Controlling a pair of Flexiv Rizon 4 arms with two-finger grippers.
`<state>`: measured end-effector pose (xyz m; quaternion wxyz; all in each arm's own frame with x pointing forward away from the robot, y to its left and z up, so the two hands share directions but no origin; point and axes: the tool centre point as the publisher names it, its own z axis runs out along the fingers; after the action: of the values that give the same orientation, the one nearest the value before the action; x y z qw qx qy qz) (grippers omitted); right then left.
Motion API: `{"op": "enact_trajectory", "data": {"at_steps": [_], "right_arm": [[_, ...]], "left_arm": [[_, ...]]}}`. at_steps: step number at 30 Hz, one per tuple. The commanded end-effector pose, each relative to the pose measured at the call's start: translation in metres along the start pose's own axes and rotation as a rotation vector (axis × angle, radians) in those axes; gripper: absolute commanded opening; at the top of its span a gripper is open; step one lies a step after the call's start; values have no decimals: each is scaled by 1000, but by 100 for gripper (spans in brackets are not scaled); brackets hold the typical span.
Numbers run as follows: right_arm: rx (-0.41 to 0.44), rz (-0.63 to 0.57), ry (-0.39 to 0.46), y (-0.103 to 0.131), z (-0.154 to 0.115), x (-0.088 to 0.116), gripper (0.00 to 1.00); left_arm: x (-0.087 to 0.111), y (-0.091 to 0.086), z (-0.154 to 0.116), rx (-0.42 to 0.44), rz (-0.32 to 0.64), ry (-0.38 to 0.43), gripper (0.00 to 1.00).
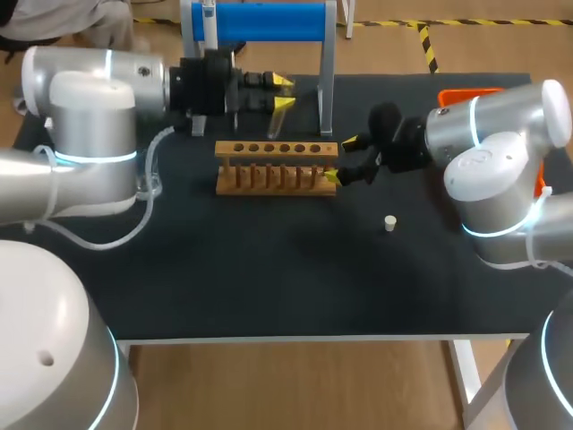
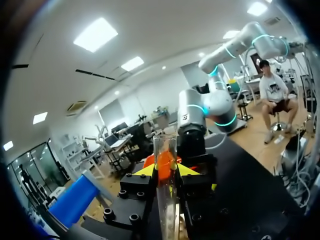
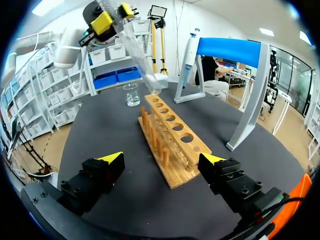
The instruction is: Invert the test tube, pick up the pipette, mount the tip to pipette, aspirate from beaker and dispense into the tube, eject the tip, return the pipette, and cap with the stopper.
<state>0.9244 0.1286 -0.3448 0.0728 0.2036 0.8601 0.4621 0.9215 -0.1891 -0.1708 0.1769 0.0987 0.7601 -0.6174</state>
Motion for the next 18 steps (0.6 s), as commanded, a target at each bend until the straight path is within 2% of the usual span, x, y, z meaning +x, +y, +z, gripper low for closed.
{"op": "enact_trajectory", "data": {"at_steps": [1,3,4,18], "right_arm": [[-1,0,1,0,0,0,100],[-1,0,1,0,0,0,100],[-1,0,1,0,0,0,100],[-1,0,1,0,0,0,100]], "left_arm": [[-5,3,4,4,-95,-61,0],[-8,8,2,0,-155,-107,0],[-10,9,2,24,-179,-141,0],[-10,9,2,24,-179,-141,0]]}}
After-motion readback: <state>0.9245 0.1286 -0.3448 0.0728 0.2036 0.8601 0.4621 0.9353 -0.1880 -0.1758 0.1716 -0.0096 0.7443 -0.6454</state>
